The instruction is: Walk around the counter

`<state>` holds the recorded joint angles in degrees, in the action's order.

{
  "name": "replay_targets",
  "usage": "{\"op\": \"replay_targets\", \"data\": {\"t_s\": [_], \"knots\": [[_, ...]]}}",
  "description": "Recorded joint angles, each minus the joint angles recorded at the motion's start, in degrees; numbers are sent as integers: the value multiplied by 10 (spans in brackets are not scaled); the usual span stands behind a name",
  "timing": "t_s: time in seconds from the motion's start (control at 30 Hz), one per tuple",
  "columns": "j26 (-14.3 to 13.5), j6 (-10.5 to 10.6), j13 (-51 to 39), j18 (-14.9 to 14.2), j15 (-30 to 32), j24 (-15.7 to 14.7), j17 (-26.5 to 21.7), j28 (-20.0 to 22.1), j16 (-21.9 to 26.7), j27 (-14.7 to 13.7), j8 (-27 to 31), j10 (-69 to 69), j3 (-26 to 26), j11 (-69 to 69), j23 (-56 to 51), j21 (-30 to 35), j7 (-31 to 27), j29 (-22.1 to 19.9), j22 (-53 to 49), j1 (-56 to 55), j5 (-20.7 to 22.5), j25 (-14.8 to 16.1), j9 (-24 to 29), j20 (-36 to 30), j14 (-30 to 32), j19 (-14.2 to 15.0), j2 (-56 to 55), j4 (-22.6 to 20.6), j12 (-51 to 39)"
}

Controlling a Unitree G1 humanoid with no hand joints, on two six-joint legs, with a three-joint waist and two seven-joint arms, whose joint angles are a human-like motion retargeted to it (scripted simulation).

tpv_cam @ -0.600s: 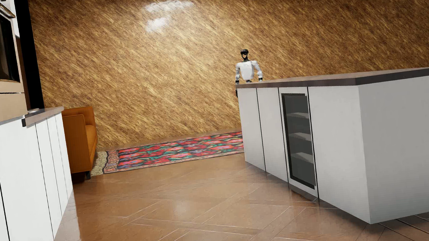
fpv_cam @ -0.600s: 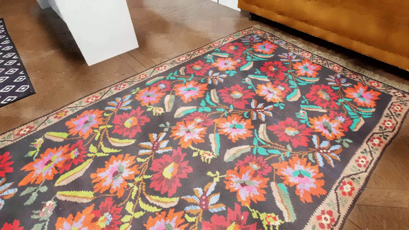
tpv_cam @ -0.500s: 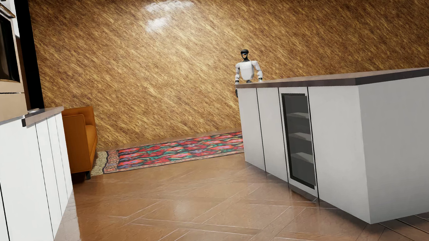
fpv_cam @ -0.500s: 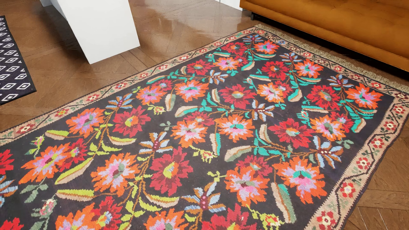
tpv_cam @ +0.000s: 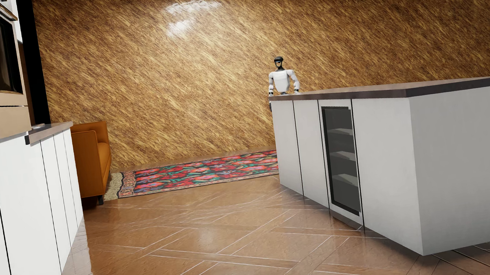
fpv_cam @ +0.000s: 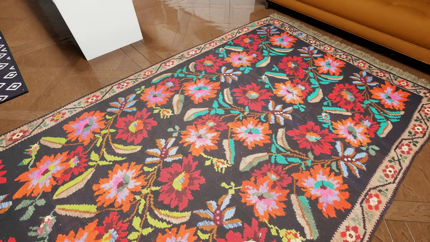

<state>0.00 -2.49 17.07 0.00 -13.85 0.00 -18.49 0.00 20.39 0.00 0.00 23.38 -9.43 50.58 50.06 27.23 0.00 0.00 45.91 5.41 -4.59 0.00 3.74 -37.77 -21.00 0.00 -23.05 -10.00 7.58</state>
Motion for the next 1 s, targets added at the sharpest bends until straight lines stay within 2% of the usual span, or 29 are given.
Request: {"op": "replay_targets", "data": {"t_s": [0.03, 0.17, 0.23, 0.27, 0.3, 0.33, 0.37, 0.4, 0.43, 0.47, 0.5, 0.53, 0.57, 0.63, 0.67, 0.7, 0.73, 0.77, 0.8, 0.83, 0.87, 0.9, 0.93, 0.97, 1.0], "knots": [[0, 5, 2, 0, 17, 0, -5, 0, -6, 0, 0, 0, -21, -21, 10, 5, 0, 0, 13, 5, -6, 0, 3, 14, -15, 0, -31, 5, -16], [0, 6, 13, 0, 73, 0, -5, 0, -6, 0, 0, -10, -39, -110, 64, 4, 0, 0, 17, 100, -11, 0, 18, 23, -88, 0, -94, 10, -44], [0, 8, 14, 0, 62, 0, -7, 0, -6, 0, 0, -18, -68, -96, 74, 0, 0, 0, 37, 137, -25, 0, 16, 3, -75, 0, -107, 13, -50], [0, 14, 15, 0, 58, 0, -7, 0, 0, 0, 0, -8, -78, -73, 78, 4, 0, 0, 26, 144, -12, 0, 11, -14, -57, 0, -116, 27, -41], [0, 21, 16, 0, 40, 0, -7, 0, -12, 0, 0, 14, -91, -33, 82, 2, 0, 0, 49, 137, -6, 0, 4, 6, -19, 0, -127, 42, -31], [0, 29, 20, 0, 20, 0, -12, 0, -11, 0, 0, 50, -94, -7, 76, 7, 0, 0, 55, 138, 1, 0, 4, -24, 41, 0, -110, 52, -22], [0, 28, 11, 0, -2, 0, -7, 0, -10, 0, 0, 115, -89, 8, 89, 16, 0, 0, 55, 115, 9, 0, 0, -25, 136, 0, -90, 59, -4], [0, 22, 10, 0, -24, 0, -5, 0, -9, 0, 0, 222, -77, 11, 87, 13, 0, 0, 60, 61, 11, 0, -6, -31, 223, 0, -66, 63, 9], [0, 26, 3, 0, -43, 0, -4, 0, -12, 0, 0, 344, -62, 2, 74, 3, 0, 0, 61, 7, 31, 0, 12, -32, 269, 0, -21, 77, 16], [0, 24, -4, 0, -56, 0, 2, 0, -9, 0, 0, 454, -23, -15, 61, 3, 0, 0, 52, -56, 48, 0, 21, -23, 265, 0, 18, 78, 30], [0, 13, -12, 0, -62, 0, -1, 0, -5, 0, 0, 515, 6, -42, 51, 10, 0, 0, 59, -109, 46, 0, 27, -34, 254, 0, 72, 68, 37], [0, 4, -16, 0, -65, 0, -3, 0, -9, 0, 0, 519, 40, -73, 30, 7, 0, 0, 63, -169, 42, 0, 26, -18, 256, 0, 118, 58, 50], [0, -2, -24, 0, -61, 0, -2, 0, -11, 0, 0, 465, 82, -111, 12, 6, 0, 0, 55, -216, 44, 0, 32, 8, 279, 0, 166, 53, 62], [0, -15, -39, 0, -52, 0, -14, 0, 1, 0, 0, 260, 136, -182, -27, 0, 0, 0, 44, -277, 36, 0, 34, -6, 337, 0, 264, 38, 80], [0, -15, -52, 0, -58, 0, -21, 0, 5, 0, 0, 156, 154, -205, -43, -2, 0, 0, 39, -299, 34, 0, 32, -4, 324, 0, 304, 36, 90], [0, -15, -62, 0, -68, 0, -28, 0, 4, 0, 0, 69, 172, -223, -57, -6, 0, 0, 39, -315, 33, 0, 27, 2, 243, 0, 339, 37, 96], [0, -14, -75, 0, -78, 0, -34, 0, 6, 0, 0, 21, 181, -228, -67, -8, 0, 0, 36, -329, 32, 0, 19, -5, 126, 0, 366, 40, 102], [0, -17, -84, 0, -85, 0, -36, 0, 4, 0, 0, 21, 192, -222, -66, -15, 0, 0, 45, -343, 27, 0, 15, -8, 68, 0, 385, 40, 105], [0, -19, -87, 0, -79, 0, -34, 0, 6, 0, 0, 29, 210, -211, -62, -26, 0, 0, 45, -353, 25, 0, 18, -16, 125, 0, 400, 41, 107], [0, -28, -83, 0, -46, 0, -29, 0, 7, 0, 0, 66, 216, -188, -55, -36, 0, 0, 50, -374, 15, 0, 14, -17, 256, 0, 410, 34, 109], [0, -42, -75, 0, 21, 0, -19, 0, 5, 0, 0, 109, 217, -145, -44, -44, 0, 0, 57, -387, 0, 0, 10, -23, 351, 0, 401, 22, 108], [0, -53, -64, 0, 121, 0, -11, 0, 5, 0, 0, 144, 203, -58, -28, -38, 0, 0, 69, -368, -16, 0, 13, -29, 368, 0, 382, 4, 103], [0, -54, -54, 0, 200, 0, -9, 0, 3, 0, 0, 157, 183, 56, -13, -28, 0, 0, 74, -344, -25, 0, 8, -30, 358, 0, 325, -14, 95], [0, -57, -48, 0, 185, 0, -11, 0, 3, 0, 0, 152, 162, 173, -7, -8, 0, 0, 63, -306, -37, 0, 9, -18, 333, 0, 257, -31, 90], [0, -54, -43, 0, 109, 0, -10, 0, 2, 0, 0, 128, 133, 249, -8, -2, 0, 0, 59, -243, -41, 0, 21, -5, 293, 0, 208, -38, 78]]}}
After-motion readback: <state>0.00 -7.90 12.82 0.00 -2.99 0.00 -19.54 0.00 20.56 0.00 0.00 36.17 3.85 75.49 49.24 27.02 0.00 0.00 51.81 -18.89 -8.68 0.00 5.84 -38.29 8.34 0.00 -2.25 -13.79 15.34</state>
